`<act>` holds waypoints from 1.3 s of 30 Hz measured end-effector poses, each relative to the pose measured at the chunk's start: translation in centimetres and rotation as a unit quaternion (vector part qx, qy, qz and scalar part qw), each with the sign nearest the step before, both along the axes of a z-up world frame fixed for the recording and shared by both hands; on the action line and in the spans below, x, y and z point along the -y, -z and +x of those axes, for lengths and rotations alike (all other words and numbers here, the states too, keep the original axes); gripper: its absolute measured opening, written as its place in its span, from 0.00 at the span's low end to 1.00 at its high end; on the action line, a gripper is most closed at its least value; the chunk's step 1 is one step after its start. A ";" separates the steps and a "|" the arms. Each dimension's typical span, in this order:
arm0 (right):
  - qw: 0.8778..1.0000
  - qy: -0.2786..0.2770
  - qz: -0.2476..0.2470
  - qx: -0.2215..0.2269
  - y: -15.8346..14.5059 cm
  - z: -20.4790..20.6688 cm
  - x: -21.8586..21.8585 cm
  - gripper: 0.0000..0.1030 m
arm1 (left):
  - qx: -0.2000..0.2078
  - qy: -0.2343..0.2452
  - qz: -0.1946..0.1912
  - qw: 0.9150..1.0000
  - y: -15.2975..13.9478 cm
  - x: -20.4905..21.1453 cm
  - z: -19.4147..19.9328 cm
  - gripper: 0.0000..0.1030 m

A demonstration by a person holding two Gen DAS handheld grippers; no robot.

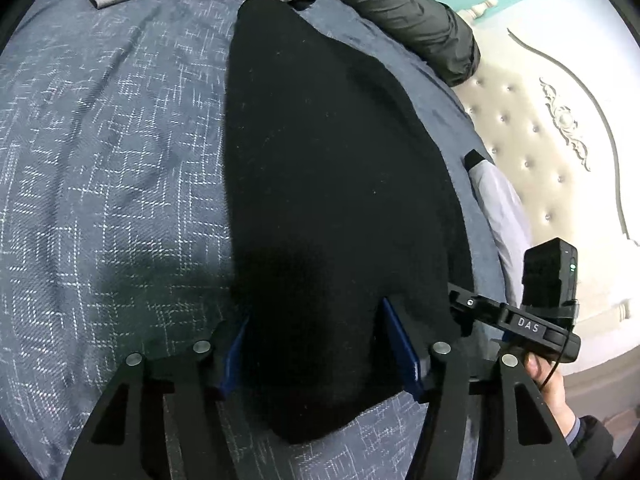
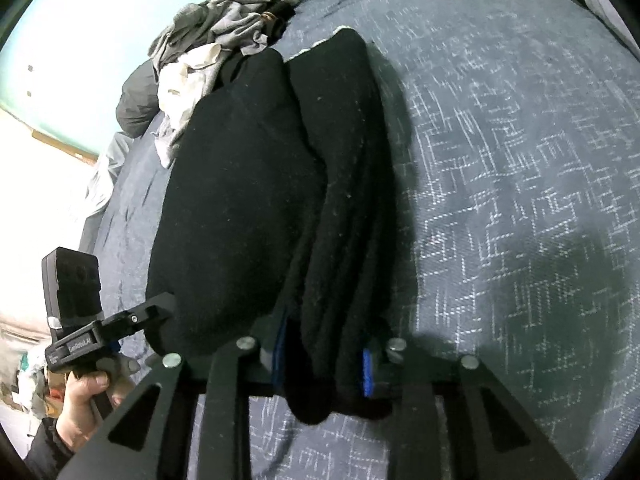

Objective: Fold clothes
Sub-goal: 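Grasp the folded black sweatshirt bundle with both tools, then lift the bundle with both tools and carry it toward the headboard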

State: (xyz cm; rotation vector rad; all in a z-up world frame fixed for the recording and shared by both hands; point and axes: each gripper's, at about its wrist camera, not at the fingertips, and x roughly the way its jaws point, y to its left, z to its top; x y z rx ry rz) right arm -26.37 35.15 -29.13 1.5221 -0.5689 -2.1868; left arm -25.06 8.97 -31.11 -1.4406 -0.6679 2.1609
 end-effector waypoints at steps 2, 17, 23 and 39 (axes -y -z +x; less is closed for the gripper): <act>1.000 0.005 0.000 0.004 0.3 -0.3 0.2 0.33 | -0.002 0.002 0.001 1.000 0.1 0.0 0.0 0.63; 0.998 -0.011 0.020 -0.051 -2.7 0.9 0.8 0.21 | -0.037 0.001 -0.021 0.999 -2.3 -1.4 0.5 0.50; 0.997 -0.018 0.002 -0.081 -6.4 1.4 -0.3 0.20 | -0.074 0.014 -0.033 0.997 -6.0 -3.1 0.8 0.47; 0.986 -0.014 0.012 -0.168 -18.8 4.1 -7.6 0.20 | -0.143 0.054 -0.006 0.988 -17.4 -11.5 3.5 0.44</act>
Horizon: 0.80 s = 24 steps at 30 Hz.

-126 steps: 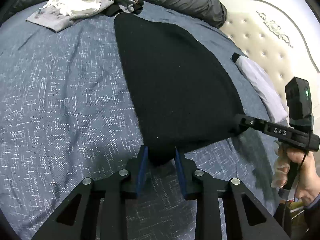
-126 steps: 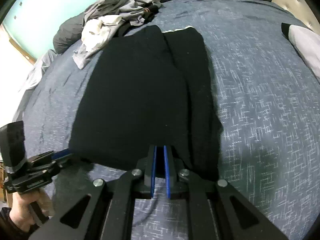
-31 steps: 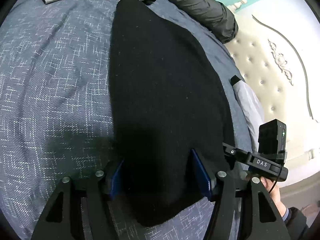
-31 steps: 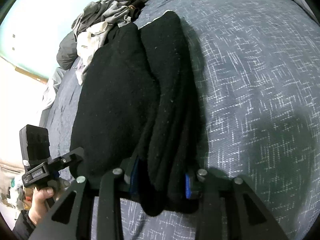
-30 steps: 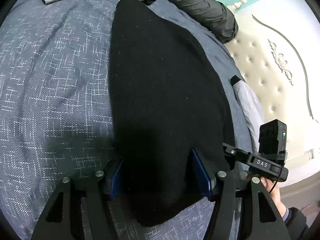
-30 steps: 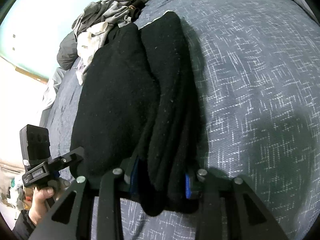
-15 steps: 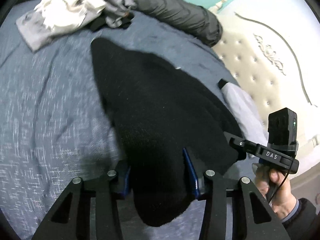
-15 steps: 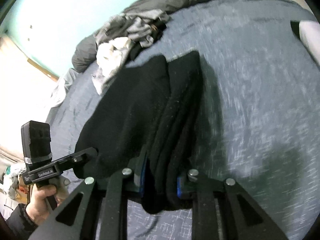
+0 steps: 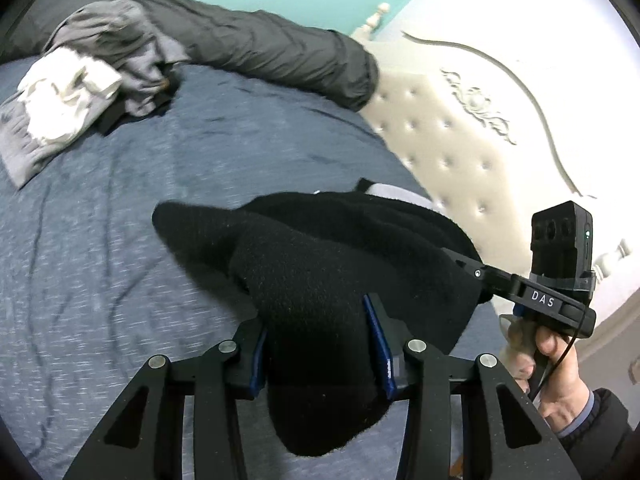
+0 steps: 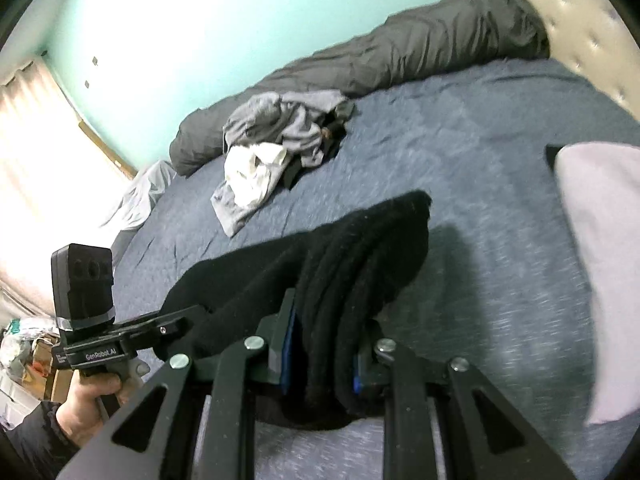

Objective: Fold clothes
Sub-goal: 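Lift the bundle with both tools and carry it toward the headboard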

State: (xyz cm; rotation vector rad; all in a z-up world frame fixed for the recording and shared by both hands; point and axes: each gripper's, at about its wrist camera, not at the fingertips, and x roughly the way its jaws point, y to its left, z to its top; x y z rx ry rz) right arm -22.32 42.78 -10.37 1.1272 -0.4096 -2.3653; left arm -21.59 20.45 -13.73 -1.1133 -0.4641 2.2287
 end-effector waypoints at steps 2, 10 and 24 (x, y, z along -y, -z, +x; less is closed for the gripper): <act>1.000 0.006 0.001 -0.008 -1.2 0.5 -1.6 0.20 | -0.005 0.007 0.002 1.000 -1.1 -1.5 0.3 0.44; 0.999 0.031 0.009 -0.032 -4.9 1.7 -7.6 0.20 | -0.028 0.035 0.007 0.999 -5.0 -8.3 -0.2 0.44; 0.992 0.086 0.026 -0.090 -10.6 -1.5 -19.6 0.19 | -0.079 0.074 0.000 0.994 -11.3 -21.1 -7.0 0.44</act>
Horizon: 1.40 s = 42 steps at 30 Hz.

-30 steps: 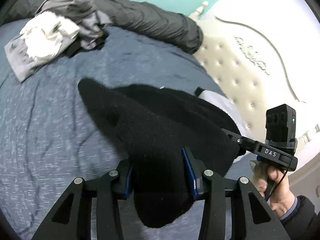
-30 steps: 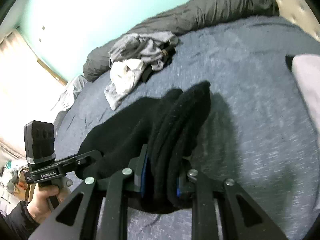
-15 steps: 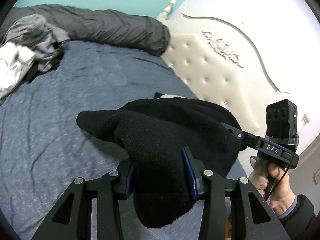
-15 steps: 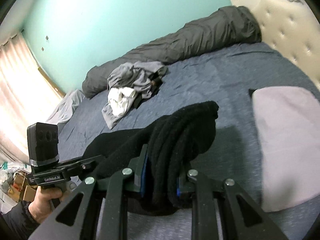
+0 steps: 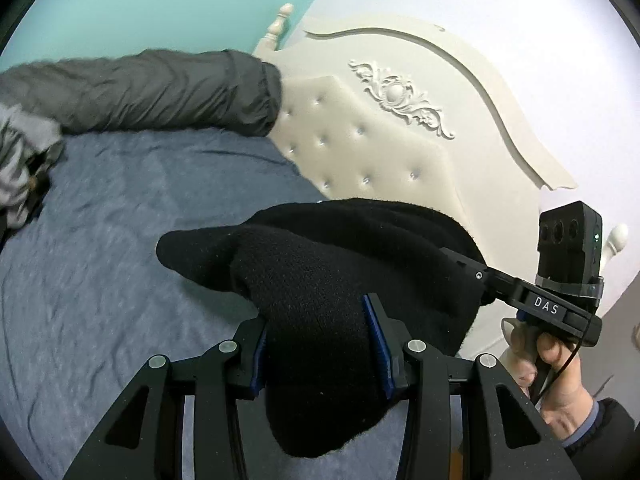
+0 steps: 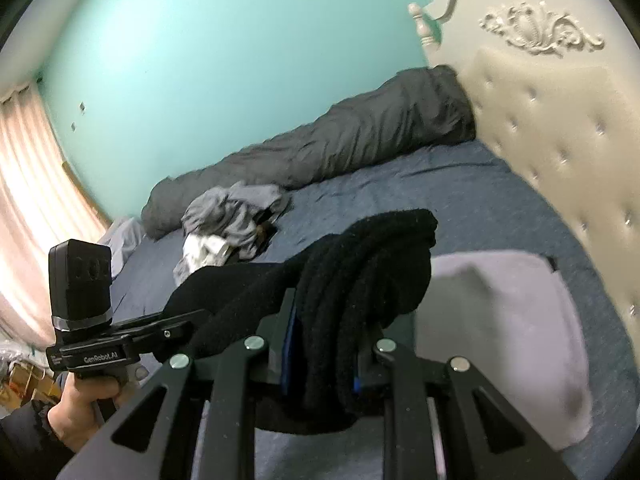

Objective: Fold clothes
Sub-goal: 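Lift the bundle with both tools and carry it toward the headboard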

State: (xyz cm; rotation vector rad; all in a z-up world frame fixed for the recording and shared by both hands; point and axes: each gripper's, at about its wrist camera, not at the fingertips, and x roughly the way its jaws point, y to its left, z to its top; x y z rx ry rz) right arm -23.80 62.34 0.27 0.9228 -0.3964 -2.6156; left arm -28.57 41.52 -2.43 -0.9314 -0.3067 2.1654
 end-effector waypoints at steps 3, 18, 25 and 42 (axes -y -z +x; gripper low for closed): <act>1.000 0.013 0.004 -0.013 -0.7 -1.2 -2.5 0.19 | -0.017 0.007 -0.004 1.000 -0.7 -2.8 -1.5 0.44; 0.997 0.059 0.038 0.021 8.1 -2.3 -12.8 0.19 | 0.004 0.039 -0.046 0.998 10.0 -14.2 -3.4 0.44; 0.996 0.070 0.025 0.057 13.5 -0.4 -15.0 0.19 | 0.026 0.052 -0.061 0.996 14.3 -16.2 -1.7 0.44; 0.989 0.090 -0.008 0.114 15.7 2.2 -17.2 0.19 | 0.102 0.057 -0.037 0.992 17.1 -14.8 0.3 0.44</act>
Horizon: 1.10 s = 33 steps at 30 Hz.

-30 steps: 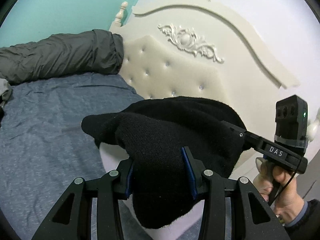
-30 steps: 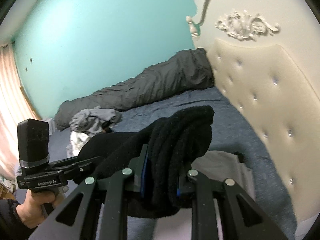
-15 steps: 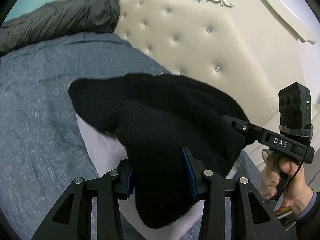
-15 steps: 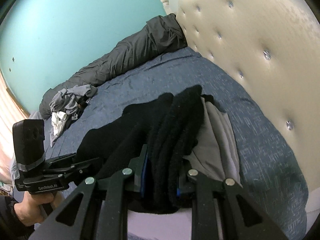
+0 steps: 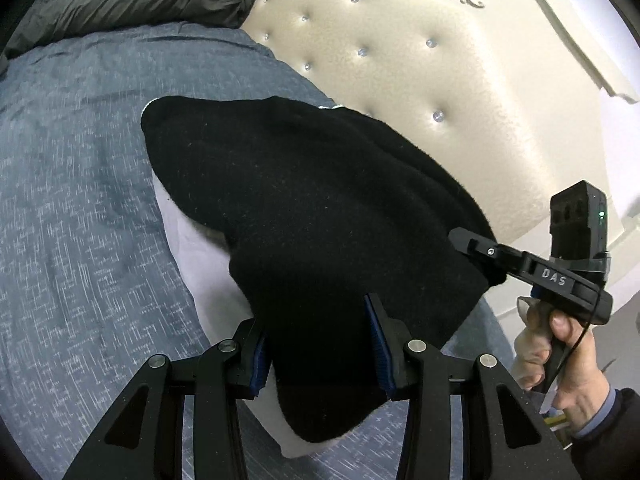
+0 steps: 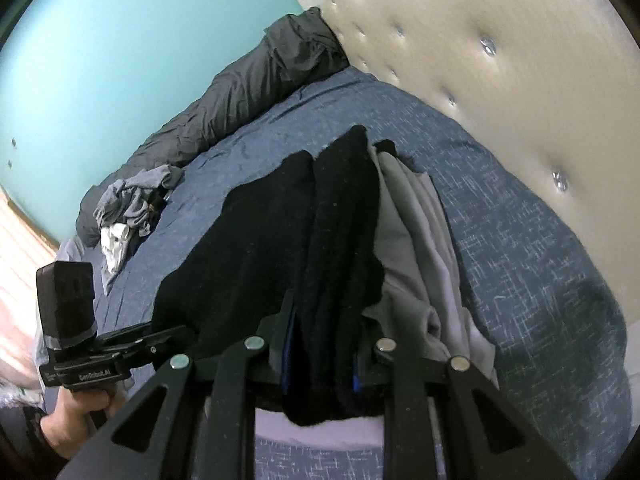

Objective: Fold clothes
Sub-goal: 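Lift the bundle with both tools and carry it toward the headboard, then lower the bundle onto the grey folded shirt and open both tools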

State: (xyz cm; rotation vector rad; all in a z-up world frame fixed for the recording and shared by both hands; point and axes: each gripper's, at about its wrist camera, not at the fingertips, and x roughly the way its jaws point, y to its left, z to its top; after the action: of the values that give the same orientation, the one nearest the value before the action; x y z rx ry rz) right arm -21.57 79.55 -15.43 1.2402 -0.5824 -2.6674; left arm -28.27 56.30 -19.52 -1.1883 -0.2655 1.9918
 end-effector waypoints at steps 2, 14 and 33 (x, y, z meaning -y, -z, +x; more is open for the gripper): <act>1.000 -0.004 0.004 0.004 -0.3 0.1 0.1 0.19 | 0.009 -0.001 0.006 1.000 0.0 0.2 0.4 0.44; 0.999 0.005 0.015 0.049 1.7 1.6 -0.3 0.20 | 0.055 0.007 0.000 0.998 1.8 0.8 1.2 0.47; 0.995 0.012 0.095 -0.020 -2.3 2.7 1.6 0.13 | -0.075 0.019 -0.078 0.994 -3.6 0.4 3.2 0.49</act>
State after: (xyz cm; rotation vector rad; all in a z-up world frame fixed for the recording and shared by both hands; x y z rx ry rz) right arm -18.83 77.98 -13.13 1.2285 -0.3472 -2.8154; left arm -25.03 55.92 -15.90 -1.1225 -0.0124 2.0871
